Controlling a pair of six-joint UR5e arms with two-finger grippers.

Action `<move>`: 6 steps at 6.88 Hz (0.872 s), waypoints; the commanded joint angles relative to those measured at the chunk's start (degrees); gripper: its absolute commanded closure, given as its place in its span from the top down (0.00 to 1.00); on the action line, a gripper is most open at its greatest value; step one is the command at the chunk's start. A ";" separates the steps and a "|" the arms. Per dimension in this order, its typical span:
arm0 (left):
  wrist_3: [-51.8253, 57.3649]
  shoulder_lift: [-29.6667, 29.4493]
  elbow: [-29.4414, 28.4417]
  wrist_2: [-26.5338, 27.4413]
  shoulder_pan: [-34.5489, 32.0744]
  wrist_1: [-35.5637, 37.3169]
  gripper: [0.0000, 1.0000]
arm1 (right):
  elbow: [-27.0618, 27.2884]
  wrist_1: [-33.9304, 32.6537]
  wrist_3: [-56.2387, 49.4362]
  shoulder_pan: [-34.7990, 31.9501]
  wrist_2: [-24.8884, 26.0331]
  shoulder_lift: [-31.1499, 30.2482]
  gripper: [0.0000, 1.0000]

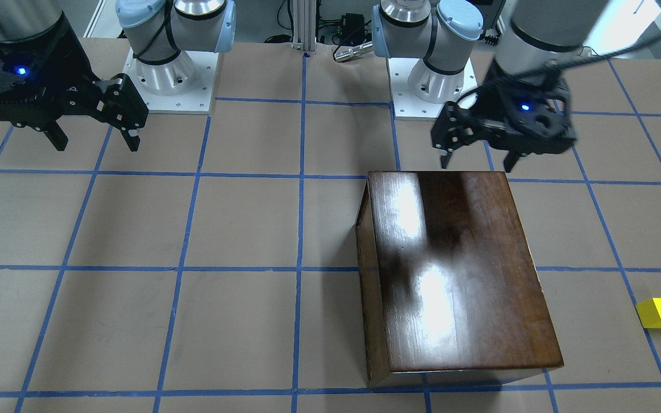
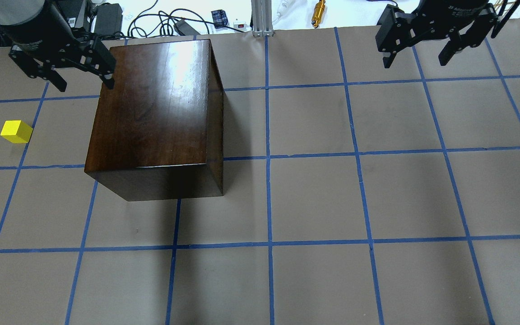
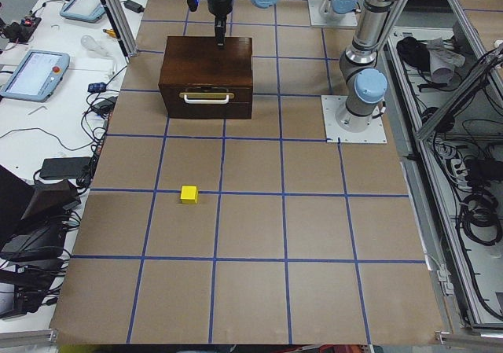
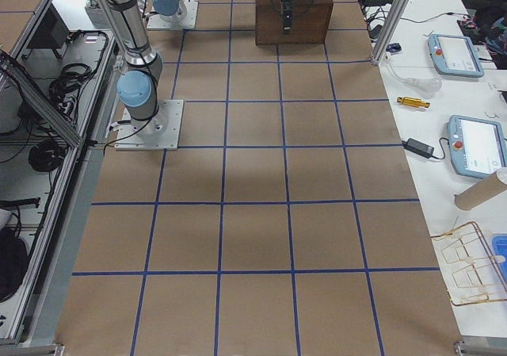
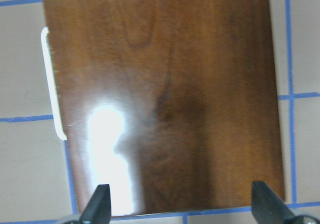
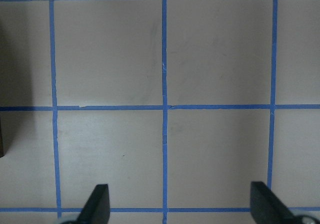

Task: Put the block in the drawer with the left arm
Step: 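Move the left gripper from the cabinet top down to the drawer handle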

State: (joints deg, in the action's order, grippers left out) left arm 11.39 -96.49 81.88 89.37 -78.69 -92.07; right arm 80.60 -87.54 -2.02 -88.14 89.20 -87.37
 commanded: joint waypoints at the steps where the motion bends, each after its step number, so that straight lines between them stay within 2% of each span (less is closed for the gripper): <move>1: 10.70 -4.65 -1.11 -1.81 8.86 -0.05 1.00 | 0.00 0.00 0.00 0.07 0.01 0.01 1.00; 3: 13.22 -10.09 -1.02 -4.54 13.54 3.72 1.00 | 0.00 0.00 0.00 -0.01 0.01 0.01 1.00; 6: 17.61 -14.68 1.51 -10.60 14.17 6.63 1.00 | 0.00 0.00 0.00 -0.02 0.01 0.01 1.00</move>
State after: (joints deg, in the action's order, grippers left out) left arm 28.19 -109.72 82.18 80.93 -64.77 -86.45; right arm 80.60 -87.54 -2.02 -88.15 89.21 -87.39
